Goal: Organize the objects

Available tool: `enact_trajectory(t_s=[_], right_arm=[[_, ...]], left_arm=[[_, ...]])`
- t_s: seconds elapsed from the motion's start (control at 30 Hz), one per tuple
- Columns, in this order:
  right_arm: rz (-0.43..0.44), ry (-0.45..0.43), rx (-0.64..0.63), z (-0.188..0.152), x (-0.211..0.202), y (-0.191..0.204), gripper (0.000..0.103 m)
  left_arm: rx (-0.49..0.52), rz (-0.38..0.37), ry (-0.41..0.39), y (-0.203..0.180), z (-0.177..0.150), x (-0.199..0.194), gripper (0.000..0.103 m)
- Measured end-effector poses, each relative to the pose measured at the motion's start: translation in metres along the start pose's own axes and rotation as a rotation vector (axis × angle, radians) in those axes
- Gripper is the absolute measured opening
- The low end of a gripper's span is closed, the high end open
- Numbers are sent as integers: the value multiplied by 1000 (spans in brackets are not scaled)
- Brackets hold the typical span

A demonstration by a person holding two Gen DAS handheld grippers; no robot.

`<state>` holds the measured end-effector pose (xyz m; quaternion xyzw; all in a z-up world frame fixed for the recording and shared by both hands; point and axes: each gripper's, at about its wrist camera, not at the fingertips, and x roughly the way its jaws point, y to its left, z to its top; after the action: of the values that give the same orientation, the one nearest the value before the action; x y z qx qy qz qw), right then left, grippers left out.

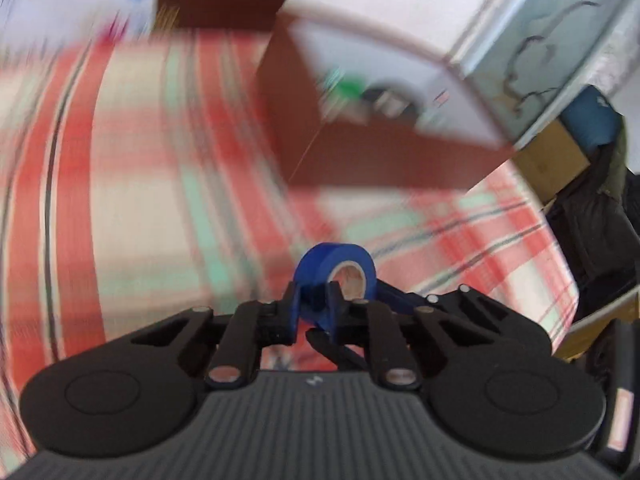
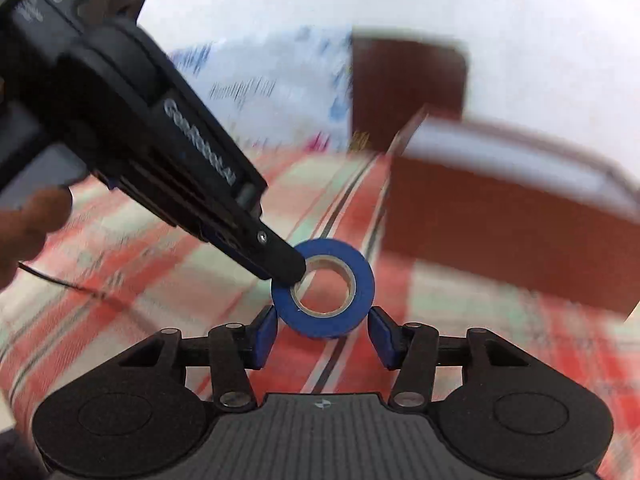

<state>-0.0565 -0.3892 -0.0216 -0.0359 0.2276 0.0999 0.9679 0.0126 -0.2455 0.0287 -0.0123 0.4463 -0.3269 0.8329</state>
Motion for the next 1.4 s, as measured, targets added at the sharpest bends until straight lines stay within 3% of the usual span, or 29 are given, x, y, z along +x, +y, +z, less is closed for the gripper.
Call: enact_trajectory(t_s=[0.13,0.23,0.6,0.67,0.73,0.83,1.03,1.27,1.4], right_arm=[[-103,-151,6,34,1,-22,50],[-147,-187,33,52,14,-45,50],[-250,-139,75,65,65,-102,51],[-264,-119,99,66,74,-111,52],[-267,-114,136,67,73,-115,52],[-246,-138,180,65,51,-115,53],[-232,-159,253,51,-2,-96,62],[-201,-150,395,30,-63,-94,80],[-188,-133,454,33,-86,-90,101]], left_arm=[[121,9,-119,-36,51,-12,15],[153,17,-149,-53,85,1,15],[187,26,-102,-66,152,85,16],[180,74,-89,-65,156,96,21],[182,154,-89,-66,157,100,32],[184,206,-116,-63,151,88,46],[176,296,-178,-60,124,43,57],[164,417,-233,-57,69,-8,81],[144,452,-242,-57,37,-28,95]])
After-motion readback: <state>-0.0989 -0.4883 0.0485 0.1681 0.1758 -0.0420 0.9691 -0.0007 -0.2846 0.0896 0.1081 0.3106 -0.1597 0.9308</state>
